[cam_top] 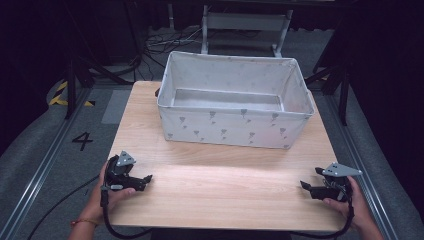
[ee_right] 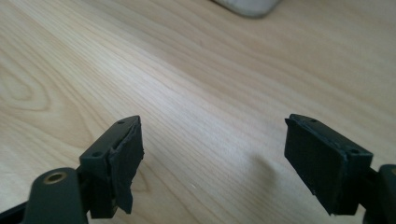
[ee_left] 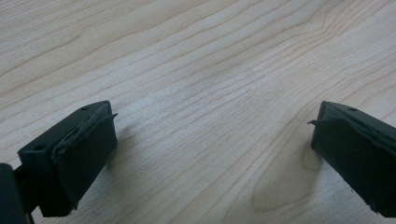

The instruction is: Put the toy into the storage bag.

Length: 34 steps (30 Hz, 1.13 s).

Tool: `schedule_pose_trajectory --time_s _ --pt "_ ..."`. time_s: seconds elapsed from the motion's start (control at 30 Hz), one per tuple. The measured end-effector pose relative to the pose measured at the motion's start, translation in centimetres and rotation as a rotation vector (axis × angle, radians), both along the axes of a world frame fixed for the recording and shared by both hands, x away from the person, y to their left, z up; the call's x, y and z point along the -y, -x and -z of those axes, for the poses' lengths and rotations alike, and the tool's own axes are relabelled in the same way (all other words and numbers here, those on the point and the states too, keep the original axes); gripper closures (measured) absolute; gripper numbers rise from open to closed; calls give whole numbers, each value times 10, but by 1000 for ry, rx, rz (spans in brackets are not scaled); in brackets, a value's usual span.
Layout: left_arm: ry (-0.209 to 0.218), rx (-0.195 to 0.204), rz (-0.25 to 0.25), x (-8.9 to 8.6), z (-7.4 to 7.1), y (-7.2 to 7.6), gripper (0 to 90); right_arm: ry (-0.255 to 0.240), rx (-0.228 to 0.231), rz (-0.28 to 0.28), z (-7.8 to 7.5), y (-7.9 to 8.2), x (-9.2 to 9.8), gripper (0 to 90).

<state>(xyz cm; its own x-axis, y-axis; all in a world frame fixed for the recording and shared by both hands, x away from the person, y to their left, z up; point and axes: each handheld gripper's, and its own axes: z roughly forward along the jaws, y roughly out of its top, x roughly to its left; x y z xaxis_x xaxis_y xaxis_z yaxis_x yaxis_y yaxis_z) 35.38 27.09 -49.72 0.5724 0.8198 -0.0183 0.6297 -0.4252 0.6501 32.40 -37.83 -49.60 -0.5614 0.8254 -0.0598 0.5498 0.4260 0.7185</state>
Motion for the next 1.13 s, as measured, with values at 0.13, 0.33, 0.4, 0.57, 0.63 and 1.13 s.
schedule_pose_trajectory --time_s 0.13,0.33,0.4,0.57,0.63,1.13 --pt "0 4 1 0 0 0 5 -75 -32 21 7 -3 8 167" --pt "-2 -1 -14 1 0 1 5 -70 -33 21 7 -4 8 157" --pt "0 0 -17 1 0 1 5 -71 -32 21 7 -4 8 156" --pt "0 -2 -13 1 0 1 2 -71 -33 21 7 -4 8 156" --pt "5 -3 -16 1 0 0 2 -71 -33 21 7 -4 8 156" --pt "-1 -3 -34 2 0 -1 1 -69 -32 29 7 -4 7 154"
